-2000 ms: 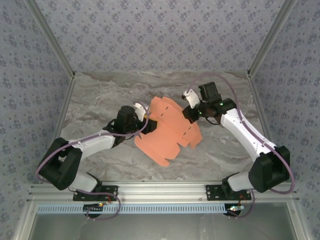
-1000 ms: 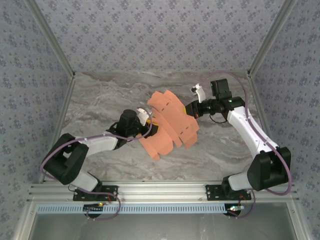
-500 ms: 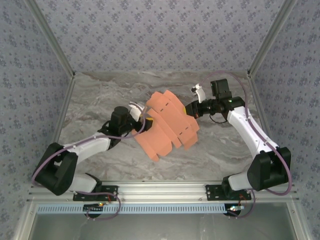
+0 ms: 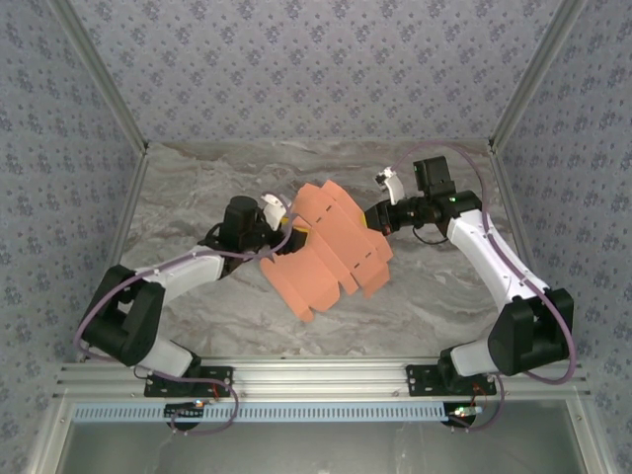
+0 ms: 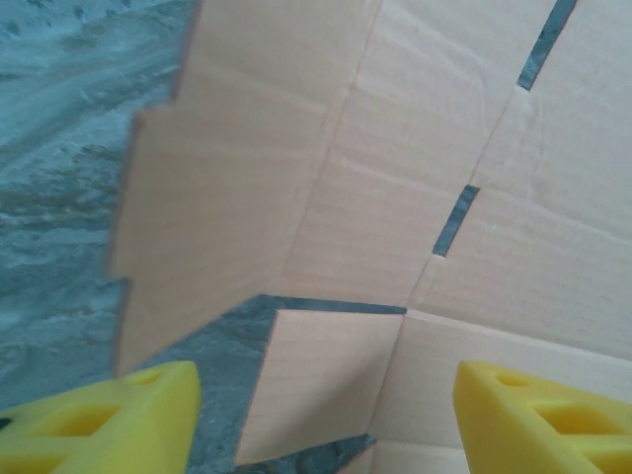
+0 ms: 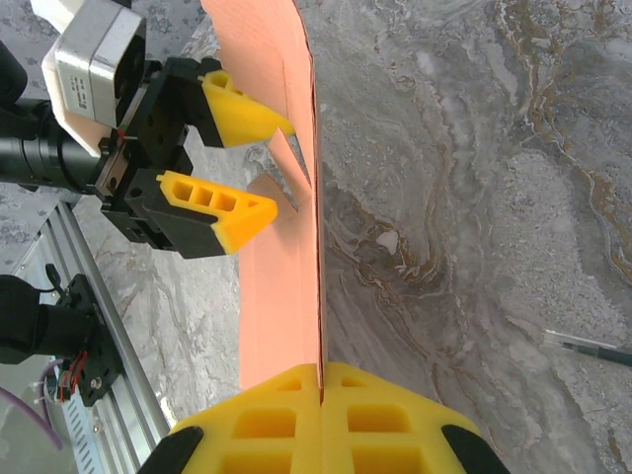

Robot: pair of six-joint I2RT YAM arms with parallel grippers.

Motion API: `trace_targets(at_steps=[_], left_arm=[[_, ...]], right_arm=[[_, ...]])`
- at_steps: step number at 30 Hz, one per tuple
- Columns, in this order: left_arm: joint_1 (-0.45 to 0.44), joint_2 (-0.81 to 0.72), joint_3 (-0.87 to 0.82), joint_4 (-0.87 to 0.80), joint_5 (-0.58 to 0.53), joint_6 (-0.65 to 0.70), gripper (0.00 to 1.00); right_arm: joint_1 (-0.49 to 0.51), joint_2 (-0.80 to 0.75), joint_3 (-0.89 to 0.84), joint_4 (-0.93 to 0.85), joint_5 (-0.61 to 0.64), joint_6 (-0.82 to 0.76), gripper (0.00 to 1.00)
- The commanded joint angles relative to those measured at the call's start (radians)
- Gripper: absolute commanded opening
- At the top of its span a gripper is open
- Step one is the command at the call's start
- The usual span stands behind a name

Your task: Fold the paper box

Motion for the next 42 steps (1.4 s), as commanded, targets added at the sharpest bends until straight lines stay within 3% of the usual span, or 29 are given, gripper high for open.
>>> trace_targets(at_steps=[1, 8, 17, 37, 42], left_arm=[[-0.016, 0.002, 0.008, 0.048, 0.078, 0.001, 0.63], [-0.026, -0.058, -0.049, 0.067, 0.109, -0.013, 0.51], [-0.051, -0.065, -0.064, 0.050, 0.120, -0.006, 0.45], [-0.170, 0.088, 0.015, 0.050, 0.045, 0.031, 0.46], [-0.172, 0.068, 0.011, 0.056, 0.051, 0.018, 0.50]], right_arm=[[0.006, 0.006, 0.028, -0.013, 0.009, -0.011, 0.00], [0.003, 0.010, 0.033, -0.007, 0.029, 0.009, 0.00], [-0.001, 0.012, 0.036, 0.021, 0.038, 0.028, 0.00], [0.038, 0.021, 0.007, 0.062, 0.043, 0.052, 0.00], [0.037, 0.026, 0.012, 0.046, 0.071, 0.034, 0.00]])
